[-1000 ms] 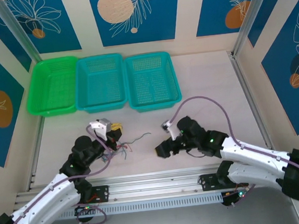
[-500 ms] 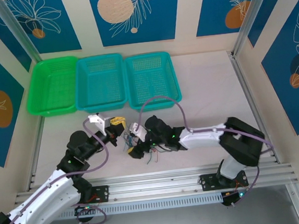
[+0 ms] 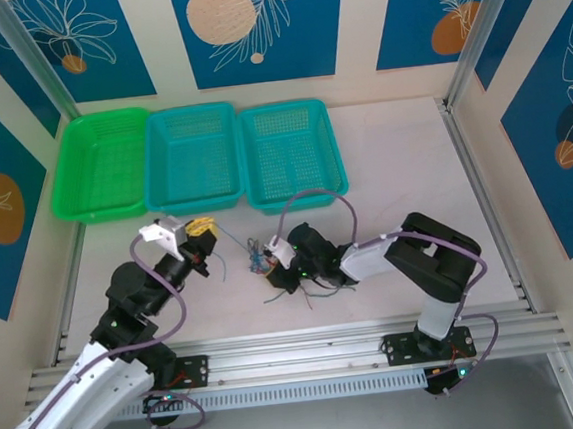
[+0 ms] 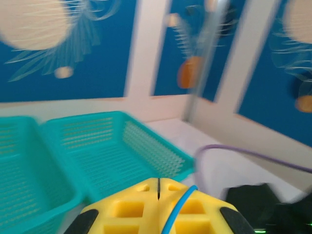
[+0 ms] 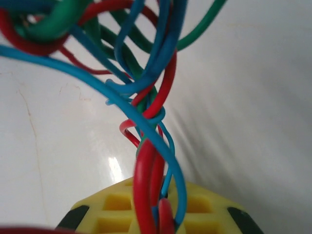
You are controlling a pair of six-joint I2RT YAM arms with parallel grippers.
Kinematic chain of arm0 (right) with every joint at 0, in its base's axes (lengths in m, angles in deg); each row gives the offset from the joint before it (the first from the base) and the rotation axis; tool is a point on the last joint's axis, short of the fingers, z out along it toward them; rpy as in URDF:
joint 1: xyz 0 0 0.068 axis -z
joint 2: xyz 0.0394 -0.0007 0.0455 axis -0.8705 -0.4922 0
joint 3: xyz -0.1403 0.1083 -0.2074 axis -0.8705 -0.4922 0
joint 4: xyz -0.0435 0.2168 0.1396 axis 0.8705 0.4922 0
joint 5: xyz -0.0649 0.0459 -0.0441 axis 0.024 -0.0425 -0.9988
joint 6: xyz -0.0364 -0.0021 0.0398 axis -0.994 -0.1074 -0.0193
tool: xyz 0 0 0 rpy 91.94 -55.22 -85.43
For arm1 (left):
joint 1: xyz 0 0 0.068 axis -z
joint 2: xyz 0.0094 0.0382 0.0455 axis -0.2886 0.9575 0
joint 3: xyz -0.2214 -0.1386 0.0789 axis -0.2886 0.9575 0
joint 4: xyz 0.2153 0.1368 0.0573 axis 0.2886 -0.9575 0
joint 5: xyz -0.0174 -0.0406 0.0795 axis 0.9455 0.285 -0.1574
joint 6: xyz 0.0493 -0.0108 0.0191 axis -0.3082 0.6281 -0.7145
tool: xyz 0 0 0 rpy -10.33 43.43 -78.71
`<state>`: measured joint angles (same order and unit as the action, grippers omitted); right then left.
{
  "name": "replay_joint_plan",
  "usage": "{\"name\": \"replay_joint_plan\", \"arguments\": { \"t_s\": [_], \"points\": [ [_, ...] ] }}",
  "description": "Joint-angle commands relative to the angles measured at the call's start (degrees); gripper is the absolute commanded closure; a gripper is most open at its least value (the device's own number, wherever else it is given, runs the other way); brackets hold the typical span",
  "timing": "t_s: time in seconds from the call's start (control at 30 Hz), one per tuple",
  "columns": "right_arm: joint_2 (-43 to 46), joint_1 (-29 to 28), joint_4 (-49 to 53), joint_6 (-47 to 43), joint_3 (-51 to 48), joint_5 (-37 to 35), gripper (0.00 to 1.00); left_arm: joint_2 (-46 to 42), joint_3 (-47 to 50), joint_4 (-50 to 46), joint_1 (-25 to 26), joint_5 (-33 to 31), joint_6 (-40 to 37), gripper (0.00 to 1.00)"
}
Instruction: Untangle the cables
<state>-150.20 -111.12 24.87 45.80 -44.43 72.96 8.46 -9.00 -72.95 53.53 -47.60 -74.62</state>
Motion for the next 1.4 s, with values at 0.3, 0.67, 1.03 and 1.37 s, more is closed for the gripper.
{"name": "replay_joint_plan", "arguments": {
  "t_s": [0.3,0.67,1.03,1.37],
  "points": [
    [24.93,24.53,22.45,30.3,-12.62,-5.57,0.97,-2.47,-10.07,-23.68,-17.46,-27.12,-1.61,1.0],
    [42.3,50.64,36.29,39.03,-14.56,3.39,1.0,-1.32,-9.2,-23.96,-27.62,-17.3,5.55,1.0],
    [46.72,67.13,41.68,43.19,-15.43,11.4,1.0,-1.97,-6.44,-26.1,-35.05,-11.98,9.36,1.0],
    [55.44,36.96,31.11,23.24,-10.83,11.62,1.0,9.18,12.08,14.76,-31.82,31.68,19.27,1.0]
  ]
}}
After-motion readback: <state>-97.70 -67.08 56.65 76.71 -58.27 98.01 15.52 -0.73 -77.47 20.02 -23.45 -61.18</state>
